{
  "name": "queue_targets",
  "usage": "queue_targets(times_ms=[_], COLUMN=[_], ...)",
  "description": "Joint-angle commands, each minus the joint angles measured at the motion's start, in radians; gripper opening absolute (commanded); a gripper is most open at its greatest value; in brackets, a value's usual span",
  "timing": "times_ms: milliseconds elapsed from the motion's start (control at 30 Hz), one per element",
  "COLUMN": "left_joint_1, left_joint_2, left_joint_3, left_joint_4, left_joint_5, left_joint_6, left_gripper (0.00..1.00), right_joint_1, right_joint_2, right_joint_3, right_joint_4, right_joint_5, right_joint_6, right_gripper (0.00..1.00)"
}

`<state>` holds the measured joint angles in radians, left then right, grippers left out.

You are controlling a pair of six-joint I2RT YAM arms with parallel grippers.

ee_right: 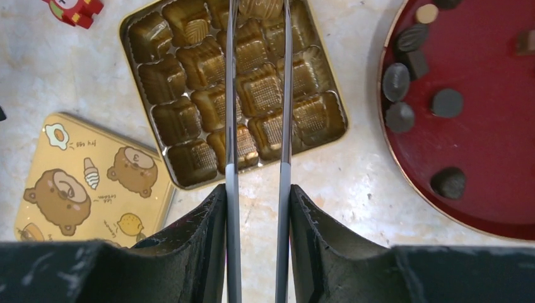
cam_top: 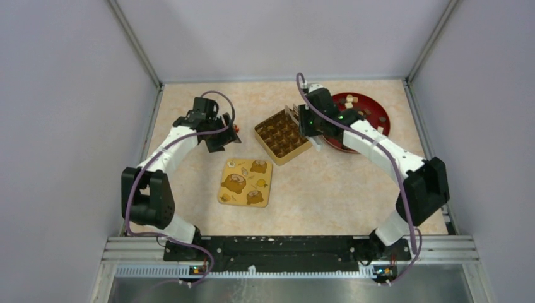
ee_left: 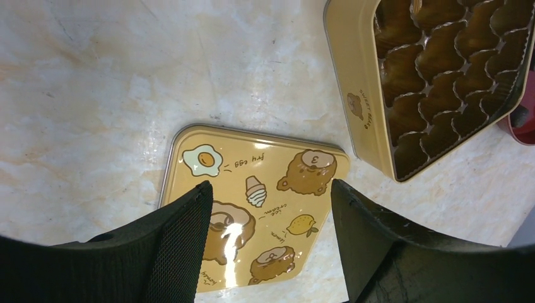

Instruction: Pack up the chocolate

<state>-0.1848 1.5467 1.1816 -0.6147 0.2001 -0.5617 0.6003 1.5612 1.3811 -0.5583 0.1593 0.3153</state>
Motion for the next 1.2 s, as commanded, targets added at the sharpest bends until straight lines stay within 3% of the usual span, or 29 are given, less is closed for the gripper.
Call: queue_targets(times_ms=[0, 700, 967, 1167], left_joint_1=[0.007, 0.013, 0.015, 0.014], left_joint_2=[-0.051, -0.055, -0.071, -0.068], left_joint_3=[-0.006, -0.011, -0.018, -0.027], left_joint_4=[-0.015, -0.03, -0.02, -0.014], left_joint_5=[-0.042, -0.049, -0.046, -0.032], left_joint_6=[0.017, 0.042, 0.047, 0.044], left_gripper=[0.74, 0.73, 0.73, 0.73], right_joint_1=[0.026, 0.055, 0.071, 0.078], right_joint_2=[0.064, 0.198, 0.232, 0.23], right_joint_3=[0.085, 0.132, 0.172, 0.18], right_joint_4=[0.059, 0.081, 0.049, 0.035], right_joint_5=[-0.016, -0.054, -0.051, -0.045], right_joint_6=[-0.004, -0.011, -0.025, -0.026], right_gripper=[0.2, 0.25, 0.38, 0.4])
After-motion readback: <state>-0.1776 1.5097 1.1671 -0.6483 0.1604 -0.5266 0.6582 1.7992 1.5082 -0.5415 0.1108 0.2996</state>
